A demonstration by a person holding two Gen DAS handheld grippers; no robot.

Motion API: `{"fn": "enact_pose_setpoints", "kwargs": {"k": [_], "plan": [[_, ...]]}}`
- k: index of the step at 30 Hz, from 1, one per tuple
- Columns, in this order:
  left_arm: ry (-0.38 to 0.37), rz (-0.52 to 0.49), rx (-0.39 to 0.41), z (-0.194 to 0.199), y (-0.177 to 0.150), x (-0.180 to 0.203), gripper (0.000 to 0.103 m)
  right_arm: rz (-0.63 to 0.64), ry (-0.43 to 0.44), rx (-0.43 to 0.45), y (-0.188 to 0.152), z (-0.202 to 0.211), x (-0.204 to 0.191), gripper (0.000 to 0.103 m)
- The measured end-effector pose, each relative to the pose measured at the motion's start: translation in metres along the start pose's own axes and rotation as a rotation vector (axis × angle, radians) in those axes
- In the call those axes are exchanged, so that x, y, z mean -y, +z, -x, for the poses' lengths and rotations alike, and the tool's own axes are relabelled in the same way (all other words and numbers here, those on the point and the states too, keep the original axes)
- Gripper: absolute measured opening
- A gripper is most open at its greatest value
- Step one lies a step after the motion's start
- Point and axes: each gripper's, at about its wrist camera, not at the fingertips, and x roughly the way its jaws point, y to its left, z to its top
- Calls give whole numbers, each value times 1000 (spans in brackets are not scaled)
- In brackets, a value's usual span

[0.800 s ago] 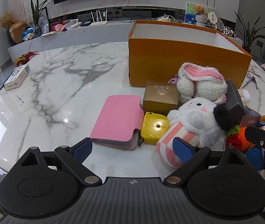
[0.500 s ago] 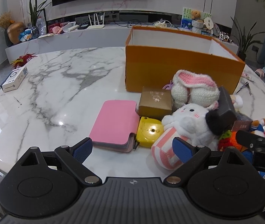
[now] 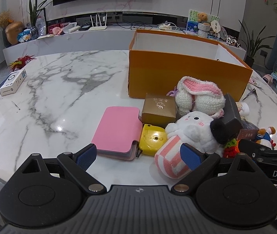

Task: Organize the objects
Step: 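Move both grippers toward the plush toys in the pile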

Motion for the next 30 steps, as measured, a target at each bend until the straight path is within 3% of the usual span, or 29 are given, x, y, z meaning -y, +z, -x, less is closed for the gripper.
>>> {"fn": "enact_pose_setpoints", "kwargs": {"k": [23,30], "plan": [[-3,-3,-13,-2,0,0,103,-5,-11,2,0,0,0,102],[-41,-40,-25,-2,-5,0,103,-30,-13,-10,-3,7,21,102]]}}
